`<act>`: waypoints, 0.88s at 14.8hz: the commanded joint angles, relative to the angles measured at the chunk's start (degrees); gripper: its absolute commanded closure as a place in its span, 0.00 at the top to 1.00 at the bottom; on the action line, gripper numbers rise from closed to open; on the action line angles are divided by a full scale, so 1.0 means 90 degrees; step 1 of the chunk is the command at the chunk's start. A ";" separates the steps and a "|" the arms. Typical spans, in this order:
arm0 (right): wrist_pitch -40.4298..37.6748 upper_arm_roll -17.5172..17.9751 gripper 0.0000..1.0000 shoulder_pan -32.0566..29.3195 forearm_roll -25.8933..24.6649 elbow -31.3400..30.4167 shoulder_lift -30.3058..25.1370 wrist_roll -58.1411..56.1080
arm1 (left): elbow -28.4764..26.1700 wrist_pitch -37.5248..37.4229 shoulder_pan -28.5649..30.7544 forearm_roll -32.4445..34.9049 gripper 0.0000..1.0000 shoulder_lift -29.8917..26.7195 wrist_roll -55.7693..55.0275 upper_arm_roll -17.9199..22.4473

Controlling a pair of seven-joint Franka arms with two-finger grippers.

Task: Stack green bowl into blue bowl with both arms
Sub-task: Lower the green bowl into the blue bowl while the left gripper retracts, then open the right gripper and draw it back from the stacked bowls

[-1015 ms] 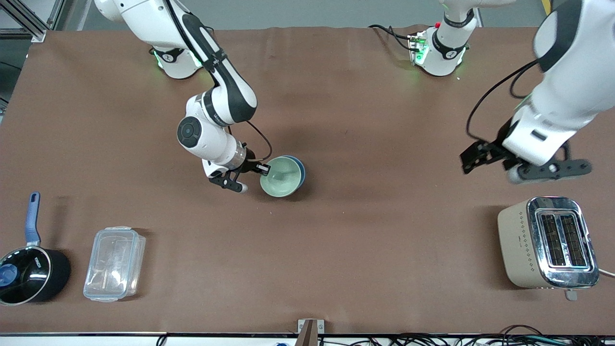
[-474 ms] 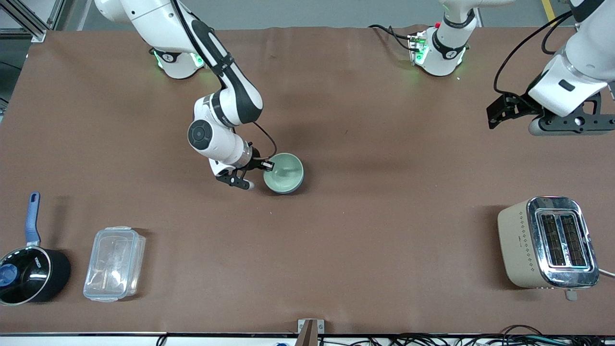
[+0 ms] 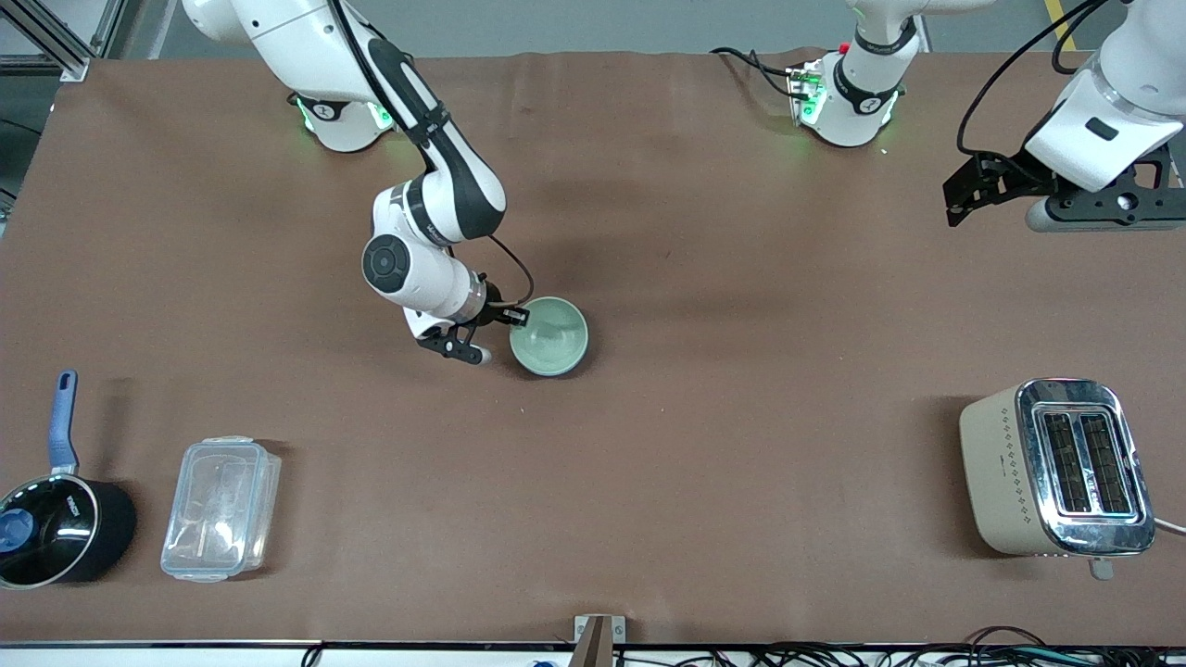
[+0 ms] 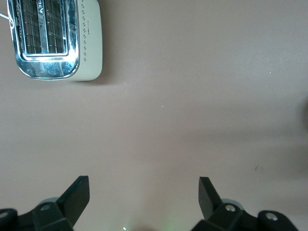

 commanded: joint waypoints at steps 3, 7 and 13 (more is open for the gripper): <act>-0.0074 -0.0063 0.83 0.0044 0.0130 0.0061 -0.0479 0.0104 | -0.0063 -0.0044 0.0065 -0.0078 1.00 -0.0128 0.0226 0.0043; -0.0103 -0.0345 0.98 -0.0267 0.0042 -0.0017 -0.1318 0.0086 | -0.0015 -0.0044 0.0162 -0.0078 1.00 -0.0118 0.0235 0.0043; -0.0872 -0.1010 1.00 -0.1944 -0.0514 -0.0163 -0.1915 -0.1911 | -0.0004 -0.0044 0.0172 -0.0088 1.00 -0.0118 0.0226 0.0043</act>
